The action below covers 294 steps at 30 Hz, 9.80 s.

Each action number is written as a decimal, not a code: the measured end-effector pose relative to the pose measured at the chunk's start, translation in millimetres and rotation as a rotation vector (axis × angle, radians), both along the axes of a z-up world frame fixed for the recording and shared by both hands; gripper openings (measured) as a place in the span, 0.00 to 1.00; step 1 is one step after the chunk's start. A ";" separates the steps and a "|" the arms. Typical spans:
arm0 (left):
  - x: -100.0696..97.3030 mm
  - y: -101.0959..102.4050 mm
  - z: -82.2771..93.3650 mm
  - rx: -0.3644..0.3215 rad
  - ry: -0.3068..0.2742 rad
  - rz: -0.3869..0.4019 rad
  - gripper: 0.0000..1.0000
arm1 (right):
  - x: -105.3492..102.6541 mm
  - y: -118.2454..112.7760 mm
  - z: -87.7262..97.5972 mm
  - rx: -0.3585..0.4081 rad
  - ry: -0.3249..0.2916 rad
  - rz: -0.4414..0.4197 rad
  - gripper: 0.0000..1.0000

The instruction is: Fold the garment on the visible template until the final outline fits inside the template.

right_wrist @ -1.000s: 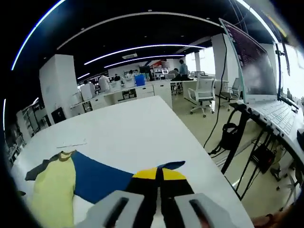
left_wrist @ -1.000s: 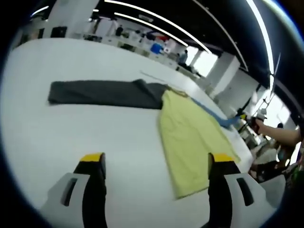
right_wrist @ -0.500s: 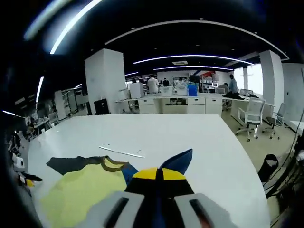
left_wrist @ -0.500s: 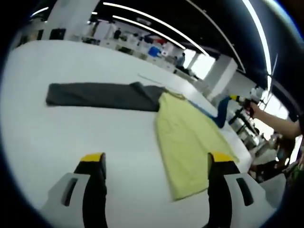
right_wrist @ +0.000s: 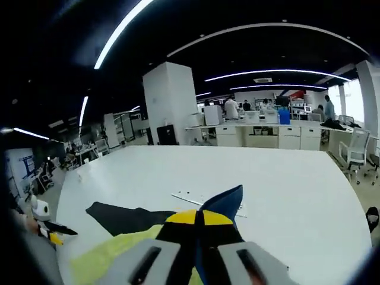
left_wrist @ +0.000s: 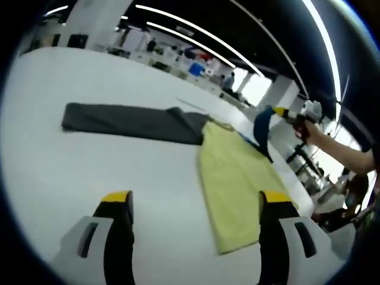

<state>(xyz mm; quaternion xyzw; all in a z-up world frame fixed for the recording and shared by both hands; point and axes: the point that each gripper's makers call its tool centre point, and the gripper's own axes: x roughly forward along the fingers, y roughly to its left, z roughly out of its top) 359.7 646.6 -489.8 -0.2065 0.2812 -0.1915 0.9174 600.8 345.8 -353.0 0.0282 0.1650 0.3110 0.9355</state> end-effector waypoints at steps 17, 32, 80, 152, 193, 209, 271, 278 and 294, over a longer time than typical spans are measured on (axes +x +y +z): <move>2.1 0.6 -2.0 -0.016 0.005 0.005 0.83 | -12.0 119.2 -19.6 0.024 0.063 0.237 0.00; 6.1 6.1 -4.5 -0.044 0.004 0.025 0.82 | -30.8 179.2 -124.5 -0.066 0.263 0.323 0.00; 4.5 12.3 -1.1 -0.067 0.005 0.047 0.82 | -52.4 148.1 -131.8 -0.049 0.145 0.299 1.00; 105.9 207.8 -32.9 0.286 0.116 0.429 0.02 | -139.7 -49.2 -105.8 0.020 0.148 -0.062 0.82; 166.9 178.8 64.6 0.125 -0.120 0.358 0.00 | -147.1 -59.9 -108.7 0.050 0.156 -0.084 0.77; 205.2 14.8 96.6 -0.019 -0.117 0.103 0.00 | -156.5 -79.0 -110.1 0.087 0.154 -0.130 0.76; 198.9 -341.9 48.6 -0.193 0.074 -0.479 0.00 | -187.0 -138.8 -144.3 0.183 0.213 -0.309 0.75; 187.1 -346.8 20.0 -0.191 0.154 -0.488 0.00 | -188.1 -136.6 -148.8 0.181 0.222 -0.304 0.75; 186.8 -363.7 -13.9 -0.197 0.211 -0.475 0.00 | -188.3 -141.7 -152.3 0.182 0.221 -0.311 0.75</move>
